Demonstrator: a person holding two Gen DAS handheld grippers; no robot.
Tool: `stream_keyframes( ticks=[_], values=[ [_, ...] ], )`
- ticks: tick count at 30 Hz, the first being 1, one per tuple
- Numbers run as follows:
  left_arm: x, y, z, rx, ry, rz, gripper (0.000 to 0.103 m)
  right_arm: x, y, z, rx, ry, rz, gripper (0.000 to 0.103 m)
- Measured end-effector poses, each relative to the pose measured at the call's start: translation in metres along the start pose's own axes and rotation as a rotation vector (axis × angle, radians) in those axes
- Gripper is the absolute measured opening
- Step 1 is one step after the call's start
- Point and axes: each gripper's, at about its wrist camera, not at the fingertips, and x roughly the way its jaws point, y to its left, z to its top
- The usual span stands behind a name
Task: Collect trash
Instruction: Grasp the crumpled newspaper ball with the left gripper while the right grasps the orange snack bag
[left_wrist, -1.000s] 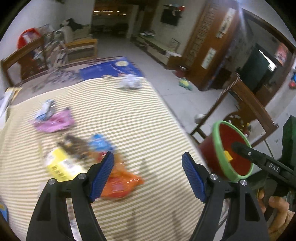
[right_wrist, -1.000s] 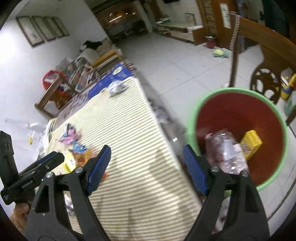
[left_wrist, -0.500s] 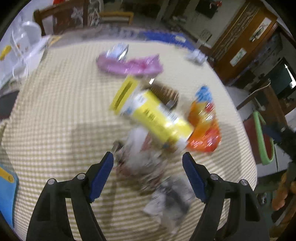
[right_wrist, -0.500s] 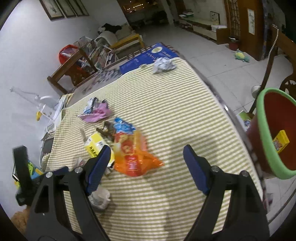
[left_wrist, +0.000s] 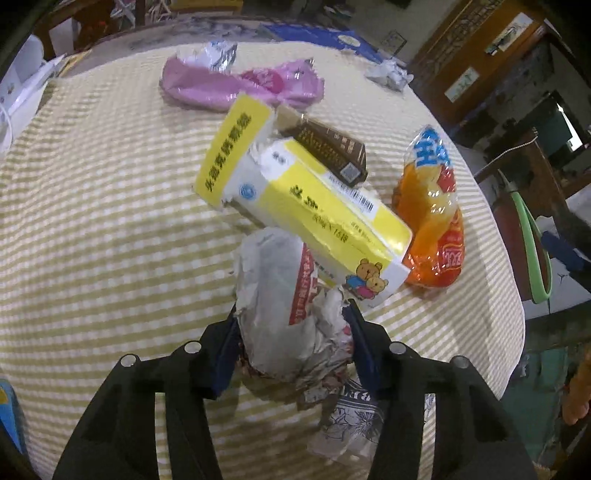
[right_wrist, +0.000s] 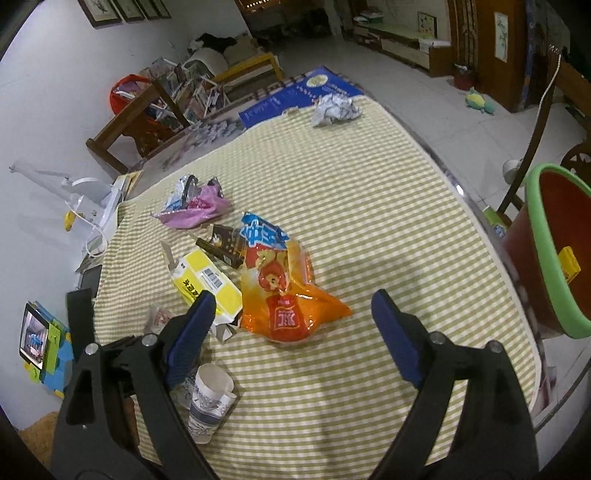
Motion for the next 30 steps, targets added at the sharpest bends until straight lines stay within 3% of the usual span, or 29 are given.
stream_keyframes(
  ticks=[9, 25, 30],
  values=[
    [-0.025, 0.009, 0.012, -0.008, -0.086, 0.013, 0.052, 0.064, 0.017, 0.018, -0.017, 0.106, 0.019, 0.085],
    [-0.028, 0.037, 0.007, -0.081, -0.083, 0.061, 0.053, 0.116, 0.029, 0.027, -0.088, 0.173, -0.022, 0.084],
    [-0.023, 0.040, 0.008, -0.091, -0.068, 0.062, 0.054, 0.118, 0.032, 0.026, -0.115, 0.188, -0.031, 0.064]
  ],
)
